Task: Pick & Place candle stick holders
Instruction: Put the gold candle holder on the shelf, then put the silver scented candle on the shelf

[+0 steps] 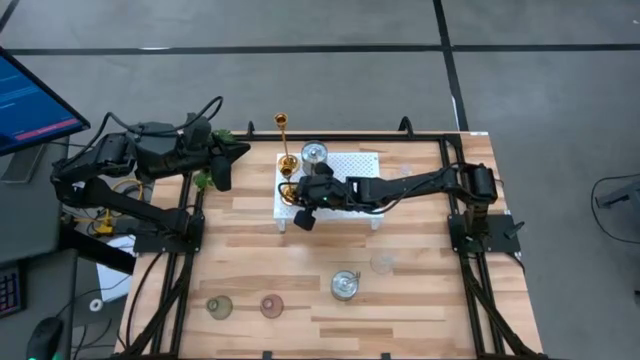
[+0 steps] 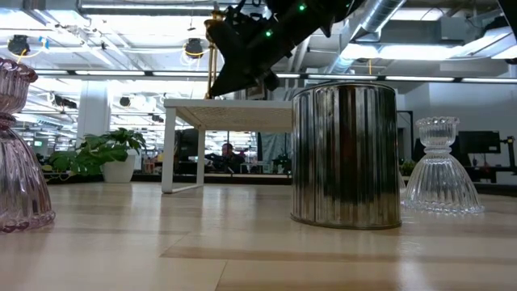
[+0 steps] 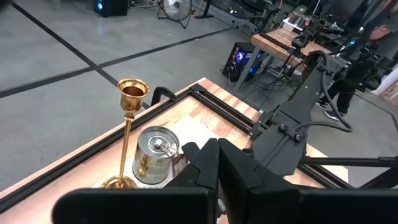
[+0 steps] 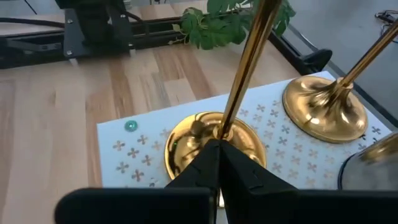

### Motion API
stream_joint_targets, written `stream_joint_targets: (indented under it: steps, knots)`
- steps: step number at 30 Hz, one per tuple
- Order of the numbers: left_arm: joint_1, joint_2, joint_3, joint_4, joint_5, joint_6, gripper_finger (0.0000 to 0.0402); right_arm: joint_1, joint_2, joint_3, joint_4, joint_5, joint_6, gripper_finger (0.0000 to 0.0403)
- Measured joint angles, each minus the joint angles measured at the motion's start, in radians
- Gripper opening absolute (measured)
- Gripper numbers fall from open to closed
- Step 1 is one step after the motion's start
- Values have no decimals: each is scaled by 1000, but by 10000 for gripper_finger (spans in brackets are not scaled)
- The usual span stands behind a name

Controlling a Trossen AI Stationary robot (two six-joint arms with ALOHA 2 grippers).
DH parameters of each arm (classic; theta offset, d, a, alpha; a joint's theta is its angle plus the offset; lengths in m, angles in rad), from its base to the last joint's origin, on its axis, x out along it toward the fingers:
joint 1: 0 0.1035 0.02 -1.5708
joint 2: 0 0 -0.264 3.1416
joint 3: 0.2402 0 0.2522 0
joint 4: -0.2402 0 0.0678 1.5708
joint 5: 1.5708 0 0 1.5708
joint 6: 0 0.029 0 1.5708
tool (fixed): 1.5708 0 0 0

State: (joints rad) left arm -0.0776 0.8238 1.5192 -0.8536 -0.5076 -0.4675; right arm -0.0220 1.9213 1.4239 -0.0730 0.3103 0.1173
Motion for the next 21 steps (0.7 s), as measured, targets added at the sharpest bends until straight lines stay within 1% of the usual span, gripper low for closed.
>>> stream_joint_targets:
  steps: [6, 9, 12, 15, 19, 21]
  knots:
    - [0, 0, 0, 0, 0, 0, 7, -9, 0, 0, 8, -14, -1, 0]
    - [0, 0, 0, 0, 0, 0, 7, -2, -8, 24, -45, -14, -1, 0]
    - [0, 0, 0, 1, 0, 0, 8, 23, -58, 79, -153, -12, -12, 0]
    - [0, -1, 0, 0, 12, 0, 8, 65, -146, 132, -360, -11, 2, 0]
    - [0, -7, 0, -1, 61, 0, 8, 155, -269, 144, -612, -11, 100, 0]
    - [0, -8, 0, -1, 67, 0, 7, 213, -310, 145, -753, -4, 162, 1]
